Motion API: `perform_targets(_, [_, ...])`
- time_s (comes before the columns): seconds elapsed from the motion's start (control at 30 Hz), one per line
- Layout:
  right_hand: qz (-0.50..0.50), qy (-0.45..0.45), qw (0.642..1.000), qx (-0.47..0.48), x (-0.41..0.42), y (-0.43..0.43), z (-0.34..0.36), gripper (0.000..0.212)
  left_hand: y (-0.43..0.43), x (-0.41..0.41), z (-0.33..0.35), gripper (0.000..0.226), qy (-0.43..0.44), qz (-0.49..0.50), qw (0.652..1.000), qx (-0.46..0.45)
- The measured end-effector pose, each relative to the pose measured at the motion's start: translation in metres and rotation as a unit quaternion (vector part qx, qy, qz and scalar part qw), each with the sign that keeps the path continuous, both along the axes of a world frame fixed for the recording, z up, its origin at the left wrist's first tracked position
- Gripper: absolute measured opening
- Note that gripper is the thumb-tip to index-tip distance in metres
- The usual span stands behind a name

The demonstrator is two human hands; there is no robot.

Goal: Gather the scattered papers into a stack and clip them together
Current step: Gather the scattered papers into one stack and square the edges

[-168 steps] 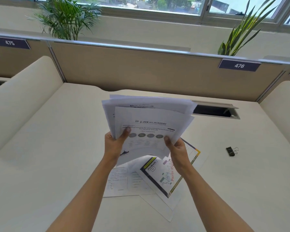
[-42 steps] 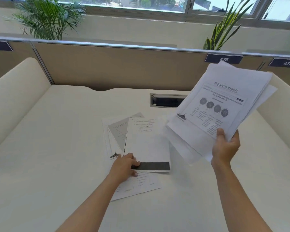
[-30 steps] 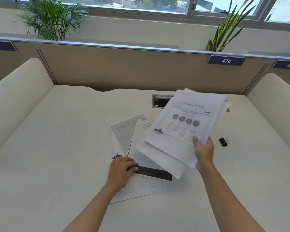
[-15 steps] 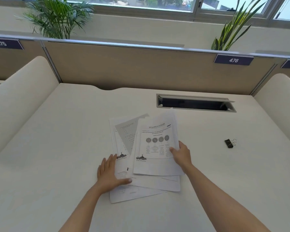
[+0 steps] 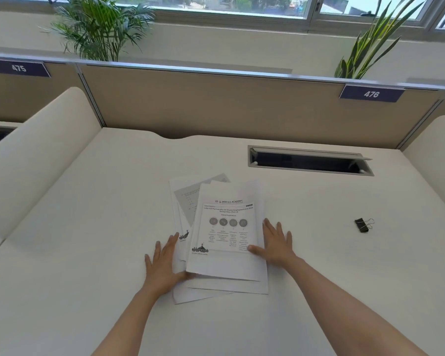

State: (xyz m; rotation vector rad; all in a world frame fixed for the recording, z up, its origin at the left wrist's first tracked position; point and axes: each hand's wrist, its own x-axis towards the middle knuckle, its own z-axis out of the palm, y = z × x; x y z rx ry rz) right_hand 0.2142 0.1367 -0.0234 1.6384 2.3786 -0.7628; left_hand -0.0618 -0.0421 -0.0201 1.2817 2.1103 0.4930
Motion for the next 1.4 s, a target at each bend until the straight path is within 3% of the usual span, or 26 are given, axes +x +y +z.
perform_targets(0.33, [0.011,0.05,0.999,0.002,-0.014,-0.011,-0.001,0.108,0.038,0.011,0.033,0.085,-0.162,0.136,0.977,-0.007])
perform_targets(0.4, [0.012,0.058,0.998,-0.001,-0.017,-0.013,-0.001,0.108,0.045,0.014,0.036,0.08,-0.133,0.2,0.971,0.007])
perform_targets(0.5, [0.015,0.065,0.998,0.001,-0.02,-0.014,-0.002,0.108,0.054,0.022,0.04,0.096,-0.118,0.254,0.96,-0.025])
perform_targets(0.67, [0.016,0.066,0.998,0.002,-0.02,-0.015,0.0,0.106,0.065,0.028,0.045,0.105,-0.054,0.237,0.964,-0.112])
perform_targets(0.8, [0.017,0.063,0.998,-0.001,-0.02,-0.014,0.003,0.106,0.071,0.025,0.046,0.108,-0.09,0.263,0.953,-0.118])
perform_targets(1.13, [0.014,0.061,0.998,0.001,-0.021,-0.014,0.006,0.106,0.074,0.022,0.039,0.08,-0.085,0.326,0.937,-0.096])
perform_targets(1.27, [0.013,0.061,0.998,0.0,-0.02,-0.014,0.005,0.106,0.073,0.018,0.037,0.056,-0.101,0.344,0.93,-0.076])
perform_targets(1.4, [0.014,0.068,0.998,0.001,-0.019,-0.014,0.006,0.105,0.073,0.013,0.036,0.058,-0.13,0.364,0.919,-0.069])
